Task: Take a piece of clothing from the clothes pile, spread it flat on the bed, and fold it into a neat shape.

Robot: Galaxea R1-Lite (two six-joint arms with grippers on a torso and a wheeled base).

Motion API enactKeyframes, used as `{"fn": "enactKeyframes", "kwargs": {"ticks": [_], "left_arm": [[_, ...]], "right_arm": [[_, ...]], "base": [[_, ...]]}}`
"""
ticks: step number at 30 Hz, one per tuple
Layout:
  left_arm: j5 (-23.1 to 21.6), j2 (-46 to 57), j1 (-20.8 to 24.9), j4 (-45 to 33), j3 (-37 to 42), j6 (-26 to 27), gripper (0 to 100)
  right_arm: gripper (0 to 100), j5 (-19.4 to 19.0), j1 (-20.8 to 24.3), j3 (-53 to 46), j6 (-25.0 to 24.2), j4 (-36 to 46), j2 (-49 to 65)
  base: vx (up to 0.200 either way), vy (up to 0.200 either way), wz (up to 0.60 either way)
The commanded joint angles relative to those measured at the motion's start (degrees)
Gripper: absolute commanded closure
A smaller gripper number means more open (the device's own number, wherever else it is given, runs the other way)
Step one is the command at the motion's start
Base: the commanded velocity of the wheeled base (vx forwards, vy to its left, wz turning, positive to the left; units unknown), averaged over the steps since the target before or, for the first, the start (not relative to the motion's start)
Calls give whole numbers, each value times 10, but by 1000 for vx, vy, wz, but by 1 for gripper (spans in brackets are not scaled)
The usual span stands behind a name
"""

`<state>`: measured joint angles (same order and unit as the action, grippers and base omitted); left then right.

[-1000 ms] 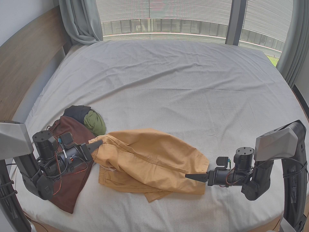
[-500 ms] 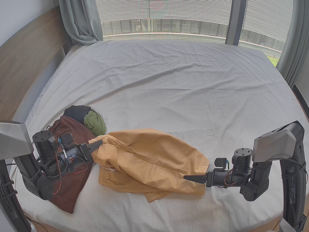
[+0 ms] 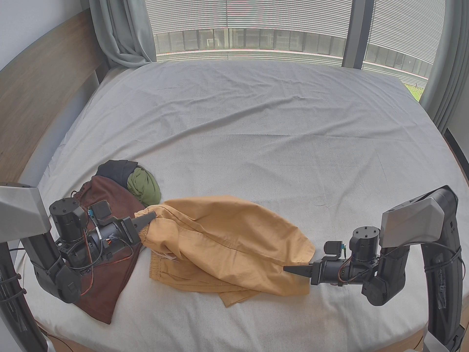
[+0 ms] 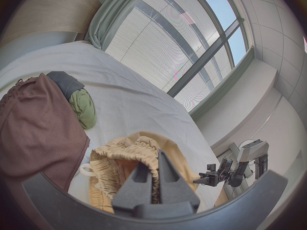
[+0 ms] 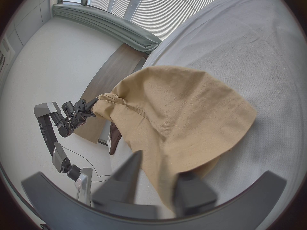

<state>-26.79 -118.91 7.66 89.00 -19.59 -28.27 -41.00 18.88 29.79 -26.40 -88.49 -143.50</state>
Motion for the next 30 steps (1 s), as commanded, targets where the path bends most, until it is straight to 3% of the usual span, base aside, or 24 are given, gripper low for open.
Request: {"fn": "enactKeyframes", "kwargs": {"ticks": [1, 30], "left_arm": [[0, 0, 0, 1, 0, 0, 100], [-1, 26, 13, 2, -4, 1, 100]], "right_arm": [[100, 0, -3, -7, 0, -1, 5], [100, 6, -26, -63, -4, 2, 220]], "base": [[0, 0, 0], [0, 0, 0]]}}
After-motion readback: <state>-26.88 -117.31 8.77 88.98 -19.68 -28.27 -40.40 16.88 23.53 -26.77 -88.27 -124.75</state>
